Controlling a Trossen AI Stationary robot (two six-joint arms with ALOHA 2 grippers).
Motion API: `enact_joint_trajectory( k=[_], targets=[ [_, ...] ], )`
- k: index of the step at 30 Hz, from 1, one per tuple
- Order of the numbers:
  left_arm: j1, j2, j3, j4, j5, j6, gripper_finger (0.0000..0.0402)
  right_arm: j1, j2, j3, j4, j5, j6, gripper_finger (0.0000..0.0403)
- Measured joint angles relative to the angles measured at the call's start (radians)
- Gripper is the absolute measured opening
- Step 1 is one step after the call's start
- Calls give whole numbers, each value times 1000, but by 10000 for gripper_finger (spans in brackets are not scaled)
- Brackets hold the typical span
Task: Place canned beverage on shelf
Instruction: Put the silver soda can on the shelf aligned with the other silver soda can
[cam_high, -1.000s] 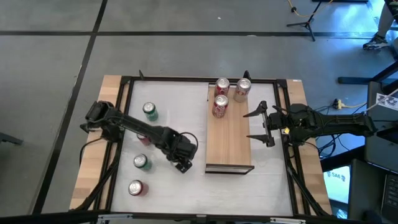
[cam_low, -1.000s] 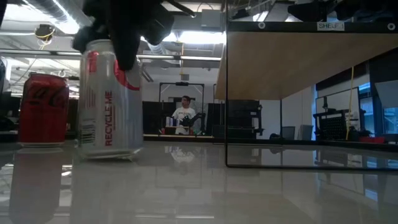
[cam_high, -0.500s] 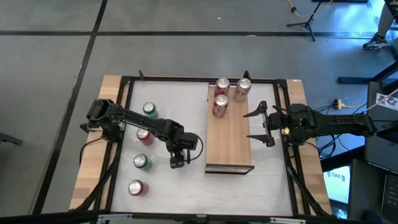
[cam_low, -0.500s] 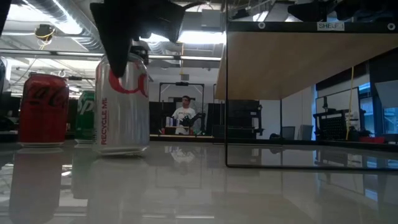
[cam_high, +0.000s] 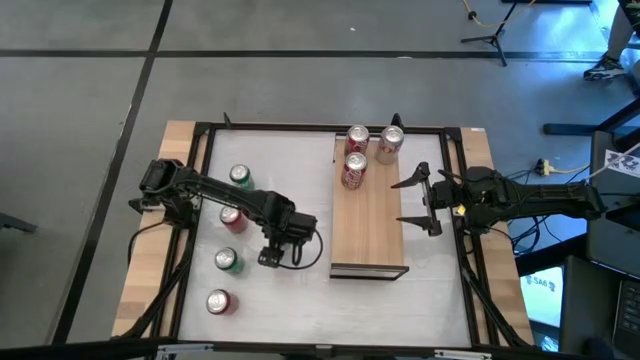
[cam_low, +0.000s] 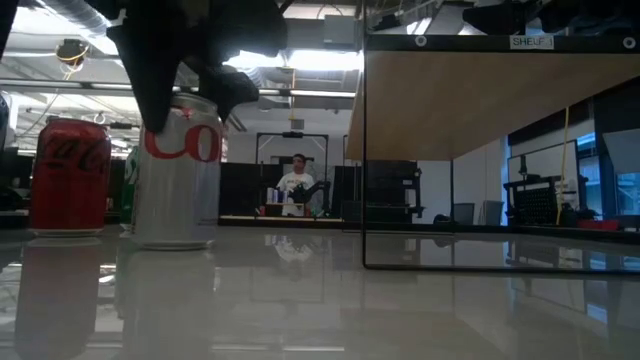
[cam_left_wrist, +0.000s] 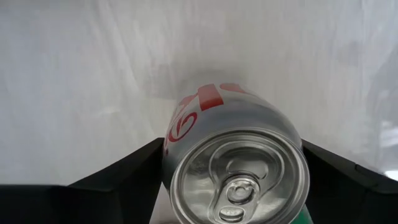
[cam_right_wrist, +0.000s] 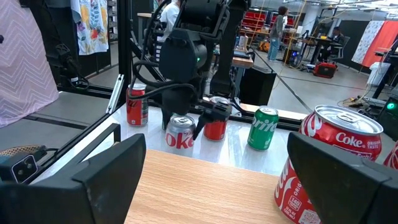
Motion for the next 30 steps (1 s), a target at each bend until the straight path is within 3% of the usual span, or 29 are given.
enact_joint_trajectory(
  k=[30],
  targets=[
    [0, 1, -2, 30, 0, 55, 321, 0, 0, 0, 0, 0, 0, 386]
  ],
)
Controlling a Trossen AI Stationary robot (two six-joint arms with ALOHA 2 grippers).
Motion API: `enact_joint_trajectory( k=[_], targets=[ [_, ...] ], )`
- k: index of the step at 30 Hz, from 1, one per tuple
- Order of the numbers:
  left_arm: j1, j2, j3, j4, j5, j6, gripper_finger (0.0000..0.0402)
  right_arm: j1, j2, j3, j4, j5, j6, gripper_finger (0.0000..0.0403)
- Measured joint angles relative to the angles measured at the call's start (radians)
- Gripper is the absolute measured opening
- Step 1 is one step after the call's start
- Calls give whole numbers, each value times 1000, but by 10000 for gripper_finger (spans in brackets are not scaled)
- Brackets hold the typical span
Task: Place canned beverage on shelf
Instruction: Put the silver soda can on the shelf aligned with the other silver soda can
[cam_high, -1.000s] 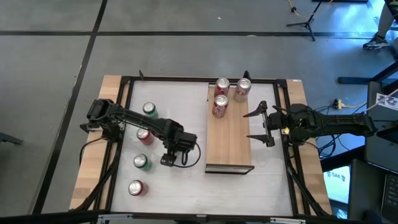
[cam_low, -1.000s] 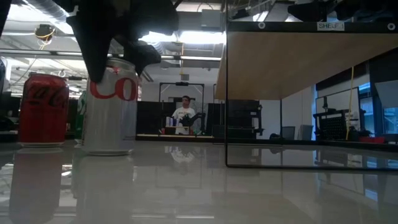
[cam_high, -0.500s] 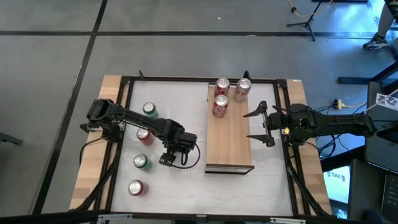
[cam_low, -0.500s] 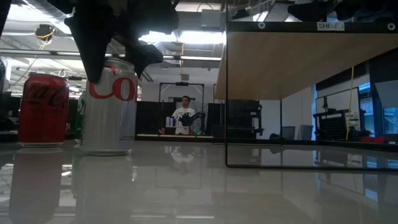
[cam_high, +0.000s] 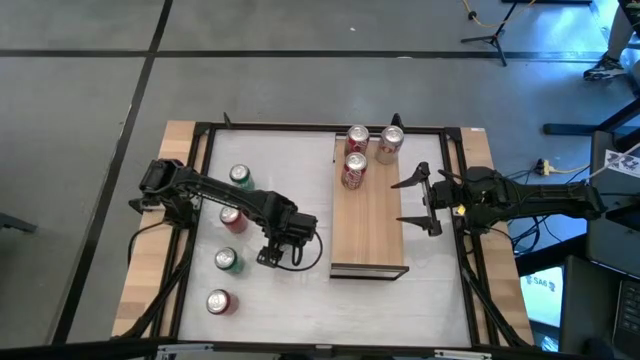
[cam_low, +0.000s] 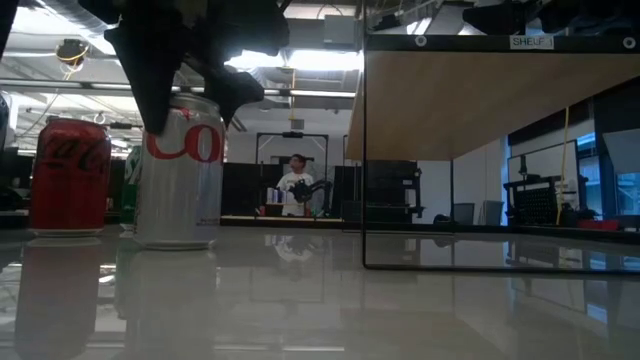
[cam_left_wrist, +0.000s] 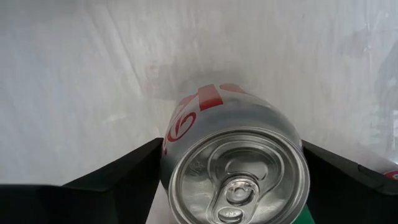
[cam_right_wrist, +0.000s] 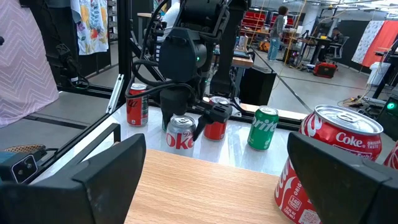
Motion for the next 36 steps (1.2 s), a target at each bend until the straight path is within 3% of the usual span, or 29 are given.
enact_joint_trajectory(
  k=[27, 36],
  targets=[
    [0, 1, 0, 0, 0, 0, 323, 0, 0, 0, -1, 0, 0, 386],
    [-1, 5, -3, 4, -11, -1, 361, 0, 0, 0, -1, 0, 0, 386]
  ],
)
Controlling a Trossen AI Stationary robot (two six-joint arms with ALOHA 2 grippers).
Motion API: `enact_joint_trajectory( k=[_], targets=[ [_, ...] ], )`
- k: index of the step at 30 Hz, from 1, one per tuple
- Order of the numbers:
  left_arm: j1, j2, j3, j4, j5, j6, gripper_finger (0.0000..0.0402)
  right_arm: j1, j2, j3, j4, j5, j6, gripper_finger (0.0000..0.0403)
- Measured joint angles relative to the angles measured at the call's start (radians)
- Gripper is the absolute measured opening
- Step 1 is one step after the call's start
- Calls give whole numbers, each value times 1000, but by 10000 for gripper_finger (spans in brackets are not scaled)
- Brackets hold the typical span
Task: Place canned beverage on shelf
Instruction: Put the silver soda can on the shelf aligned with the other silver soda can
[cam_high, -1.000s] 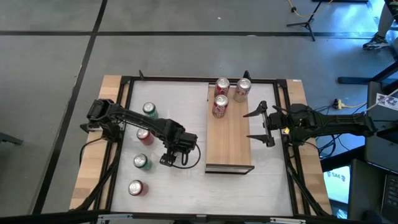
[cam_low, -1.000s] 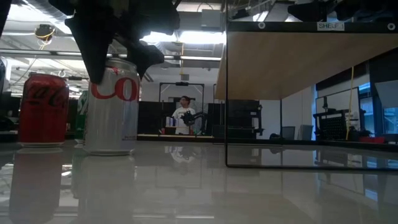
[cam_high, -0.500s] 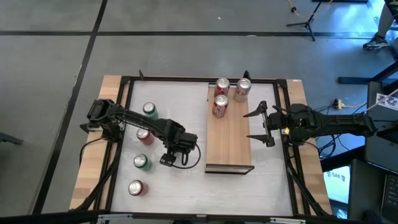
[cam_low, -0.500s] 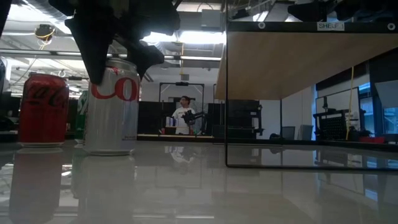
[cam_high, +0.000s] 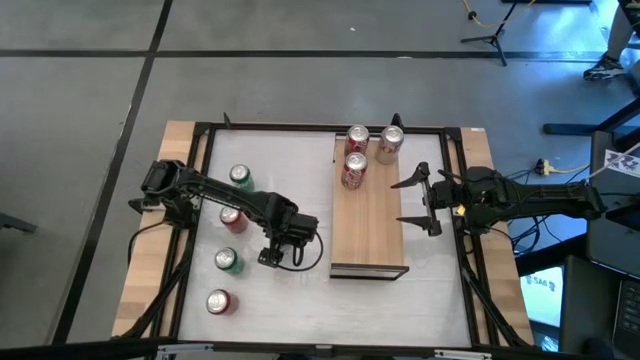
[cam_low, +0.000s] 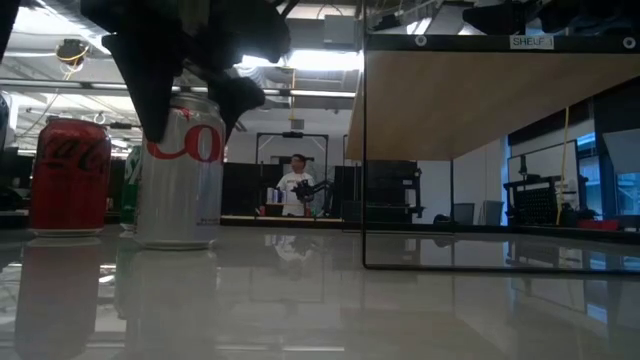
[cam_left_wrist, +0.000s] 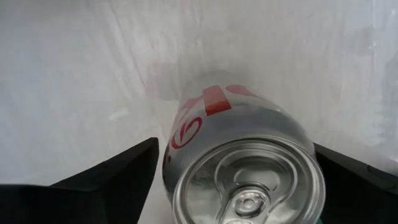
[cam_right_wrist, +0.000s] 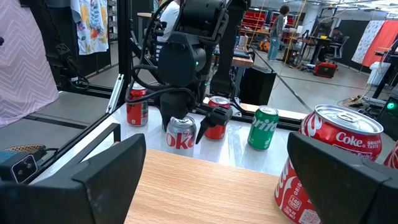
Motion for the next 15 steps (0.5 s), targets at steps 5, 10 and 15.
enact_joint_trajectory(
  k=[5, 10, 15],
  targets=[
    [-3, 0, 0, 13, -36, 0, 380, 0, 0, 0, 0, 0, 0, 386],
    [-2, -1, 0, 17, -42, 0, 383, 0, 0, 0, 0, 0, 0, 386],
    [-2, -2, 2, 17, -41, -33, 383, 0, 0, 0, 0, 0, 0, 386]
  ],
)
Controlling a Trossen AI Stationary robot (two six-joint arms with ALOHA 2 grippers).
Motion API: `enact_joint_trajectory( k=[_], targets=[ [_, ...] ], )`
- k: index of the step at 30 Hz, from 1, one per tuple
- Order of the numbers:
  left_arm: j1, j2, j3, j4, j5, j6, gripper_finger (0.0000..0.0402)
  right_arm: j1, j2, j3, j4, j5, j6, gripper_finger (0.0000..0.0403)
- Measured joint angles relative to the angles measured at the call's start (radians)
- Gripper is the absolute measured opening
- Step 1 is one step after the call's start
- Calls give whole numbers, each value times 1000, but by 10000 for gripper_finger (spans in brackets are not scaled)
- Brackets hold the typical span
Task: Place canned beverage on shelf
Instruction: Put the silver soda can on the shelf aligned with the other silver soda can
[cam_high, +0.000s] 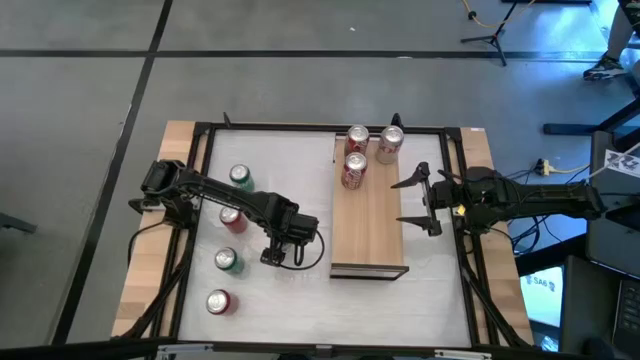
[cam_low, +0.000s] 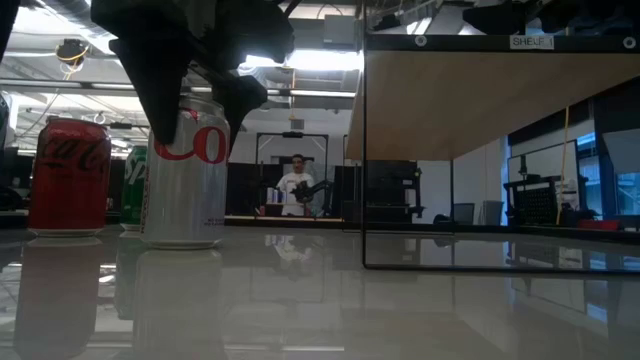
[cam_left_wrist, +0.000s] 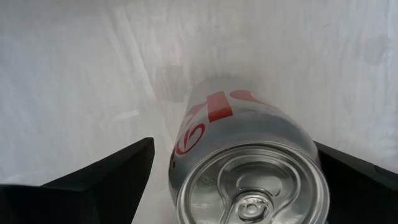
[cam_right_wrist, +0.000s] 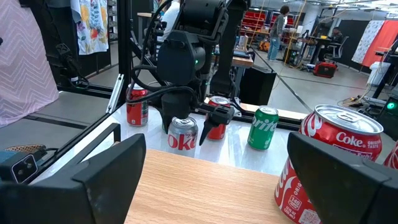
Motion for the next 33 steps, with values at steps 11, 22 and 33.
enact_joint_trajectory(
  k=[11, 22, 33],
  targets=[
    [-22, -28, 2, 0, 1, -1, 383, 0, 0, 0, 0, 0, 0, 386],
    [-26, -81, 3, -2, 8, -205, 383, 0, 0, 0, 1, 1, 0, 386],
    [-18, -131, 58, -28, 5, -427, 383, 0, 0, 0, 0, 2, 0, 386]
  ],
)
